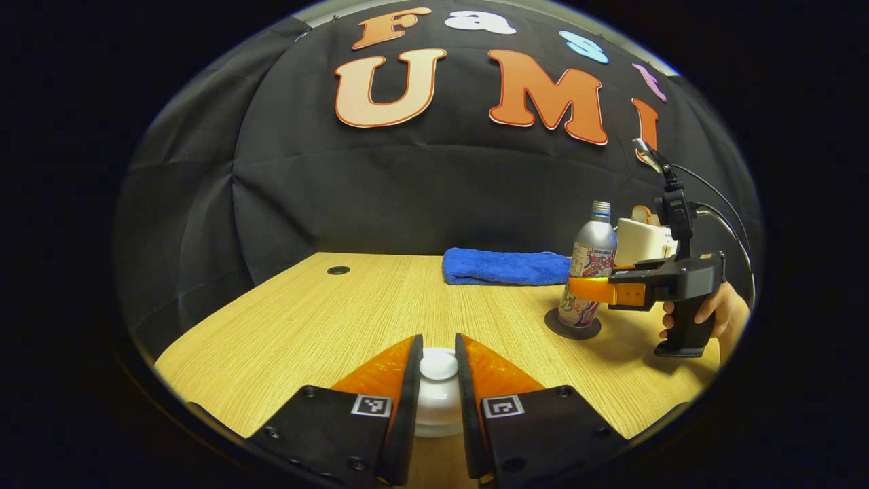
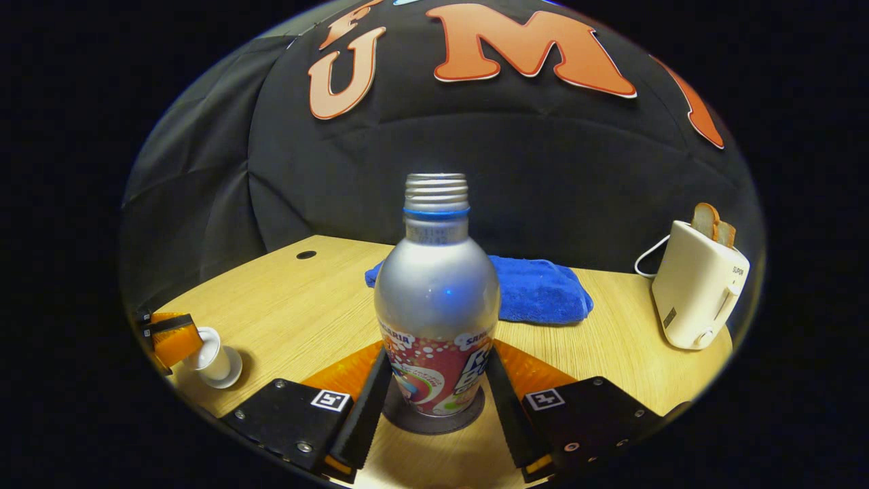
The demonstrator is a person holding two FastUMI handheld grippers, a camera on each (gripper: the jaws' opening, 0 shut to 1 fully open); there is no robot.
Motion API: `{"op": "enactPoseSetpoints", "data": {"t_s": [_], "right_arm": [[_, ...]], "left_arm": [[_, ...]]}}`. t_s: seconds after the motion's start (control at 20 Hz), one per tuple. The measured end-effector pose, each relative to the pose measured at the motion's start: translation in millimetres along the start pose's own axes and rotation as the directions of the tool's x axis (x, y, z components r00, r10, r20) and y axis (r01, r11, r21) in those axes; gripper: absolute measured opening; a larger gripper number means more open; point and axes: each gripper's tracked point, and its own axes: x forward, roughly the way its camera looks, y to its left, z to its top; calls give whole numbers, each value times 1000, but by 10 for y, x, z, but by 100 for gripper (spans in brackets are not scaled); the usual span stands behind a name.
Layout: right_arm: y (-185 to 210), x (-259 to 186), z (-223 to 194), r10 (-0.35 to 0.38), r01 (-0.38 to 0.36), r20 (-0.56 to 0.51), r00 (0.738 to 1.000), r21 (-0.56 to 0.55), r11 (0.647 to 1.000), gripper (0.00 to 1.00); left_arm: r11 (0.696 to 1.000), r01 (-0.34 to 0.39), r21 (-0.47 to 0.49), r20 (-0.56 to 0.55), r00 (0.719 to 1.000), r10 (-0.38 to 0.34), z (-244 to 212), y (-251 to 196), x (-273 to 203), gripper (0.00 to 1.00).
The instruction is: Open the teacup lid with one hand, grasp the water bottle and pour water into the teacup with the other hand; after pouring, place the water bottle on the coaster and then close the teacup lid.
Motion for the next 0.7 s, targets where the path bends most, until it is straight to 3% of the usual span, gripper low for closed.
{"op": "enactPoseSetpoints", "data": {"t_s": [0.2, 0.25, 0.4, 0.5, 0.7], "right_arm": [[0, -39, -62, -11, 11, -29, 1000, -10, 1000, 84], [1, -90, -39, -10, 10, -20, 1000, -12, 1000, 86], [-27, -330, 92, -21, 22, 38, 999, -14, 1000, 96], [-53, -523, 185, -34, 36, 80, 996, -27, 999, 98], [-132, -943, 442, -60, 71, 183, 981, -52, 996, 98]], "left_arm": [[1000, -12, 3, 30, 999, 11, 108, 0, -25, 42], [1000, -12, 1, 43, 999, 12, 152, -6, -47, 40], [1000, -27, 10, 85, 996, 26, 303, -7, -77, 63], [999, -31, 18, 118, 993, 29, 435, -43, -96, 64], [999, -29, 20, 185, 982, 25, 709, -169, -158, 77]]}}
